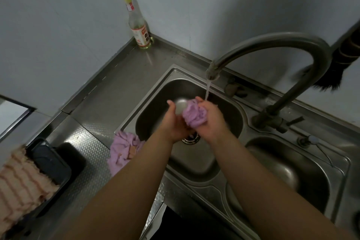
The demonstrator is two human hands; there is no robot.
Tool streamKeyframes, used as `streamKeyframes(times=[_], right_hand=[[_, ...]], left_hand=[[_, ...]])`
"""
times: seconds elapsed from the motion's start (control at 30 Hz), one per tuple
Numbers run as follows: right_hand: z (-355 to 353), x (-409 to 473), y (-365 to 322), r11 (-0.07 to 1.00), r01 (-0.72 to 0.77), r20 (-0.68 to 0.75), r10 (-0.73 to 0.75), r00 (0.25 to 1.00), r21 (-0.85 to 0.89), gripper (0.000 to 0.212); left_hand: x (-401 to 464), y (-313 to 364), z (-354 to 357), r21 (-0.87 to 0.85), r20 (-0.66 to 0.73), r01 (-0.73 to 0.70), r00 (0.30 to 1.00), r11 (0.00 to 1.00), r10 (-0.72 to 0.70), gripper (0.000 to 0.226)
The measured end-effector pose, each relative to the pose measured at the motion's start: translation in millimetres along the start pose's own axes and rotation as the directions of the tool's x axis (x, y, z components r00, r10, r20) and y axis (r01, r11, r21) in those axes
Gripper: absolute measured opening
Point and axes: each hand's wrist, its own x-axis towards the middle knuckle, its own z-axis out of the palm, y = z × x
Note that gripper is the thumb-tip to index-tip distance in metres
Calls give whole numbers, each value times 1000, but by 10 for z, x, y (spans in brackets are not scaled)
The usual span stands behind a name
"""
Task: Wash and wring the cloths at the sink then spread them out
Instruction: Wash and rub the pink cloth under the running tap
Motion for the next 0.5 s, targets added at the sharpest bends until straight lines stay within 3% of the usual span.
streamKeyframes(times=[0.1,0.27,0.37,0.43,0.5], right_hand=[[-219,-141,188,998,39,71,-36,997,-48,24],[-478,-208,197,995,96,135,-99,986,33,39],[-632,-207,140,984,165,44,-162,986,-61,29],[-807,-85,110,899,224,-121,-288,950,-377,37],[-958,80,59,678,208,-98,-384,918,-705,67]], left_hand=[[26,222,120,10,-51,-61,997,998,62,67],[22,228,338,260,-140,-139,974,955,179,21],[7,260,401,455,-121,-163,963,876,242,30],[-39,332,442,598,-71,-186,957,780,282,45],[-97,399,481,703,1,-209,956,679,293,49]])
